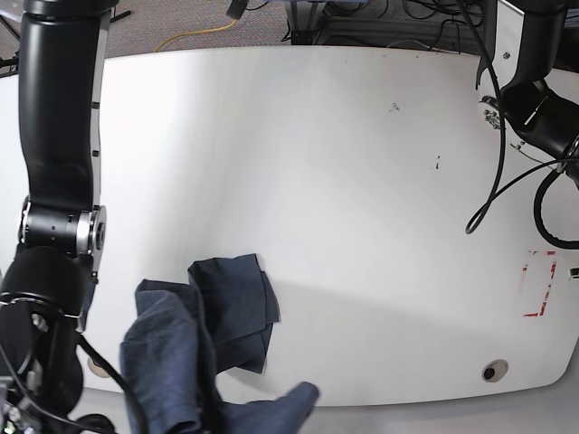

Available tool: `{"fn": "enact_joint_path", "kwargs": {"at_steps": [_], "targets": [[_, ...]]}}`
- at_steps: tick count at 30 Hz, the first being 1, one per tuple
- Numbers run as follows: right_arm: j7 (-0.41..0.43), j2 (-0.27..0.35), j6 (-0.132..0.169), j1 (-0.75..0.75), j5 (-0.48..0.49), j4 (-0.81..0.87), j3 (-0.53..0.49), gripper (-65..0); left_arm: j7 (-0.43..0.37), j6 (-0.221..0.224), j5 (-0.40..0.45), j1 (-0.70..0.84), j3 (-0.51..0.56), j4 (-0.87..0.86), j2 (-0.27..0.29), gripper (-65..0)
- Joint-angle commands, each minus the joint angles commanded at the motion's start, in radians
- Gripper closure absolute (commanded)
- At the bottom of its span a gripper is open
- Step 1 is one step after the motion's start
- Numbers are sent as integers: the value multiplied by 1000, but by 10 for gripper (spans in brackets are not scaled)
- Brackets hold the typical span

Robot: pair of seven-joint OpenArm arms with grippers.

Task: Fold the T-shirt properly
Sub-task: 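Swing the held T-shirt with the right gripper across the table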

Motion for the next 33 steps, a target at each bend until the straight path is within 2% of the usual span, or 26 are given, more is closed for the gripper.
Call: {"fn": "enact_joint_path", "kwargs": {"at_steps": [4, 9, 17, 19, 22, 30, 33], "targets": [[34, -86, 0, 0, 0, -132, 0, 0, 0, 0, 0, 32, -51, 2, 0, 0], [80, -155, 0, 0, 0, -276, -2, 0, 0, 0, -2, 61, -80, 2, 0, 0], [78, -169, 0, 0, 2, -287, -2, 0, 0, 0, -2, 77, -81, 35, 0, 0], [78, -163, 0, 0, 0, -287, -2, 0, 0, 0, -2, 78, -80, 44, 0, 0], [78, -121, 0, 0, 3, -282, 0, 0, 0, 0, -2, 84, -75, 44, 0, 0], [83, 12, 0, 0, -2, -48, 3, 0, 0, 0, -2, 89, -72, 44, 8, 0], [109, 61, 0, 0, -2, 31, 5, 0, -2, 0, 0, 91, -29, 43, 8, 0]]}}
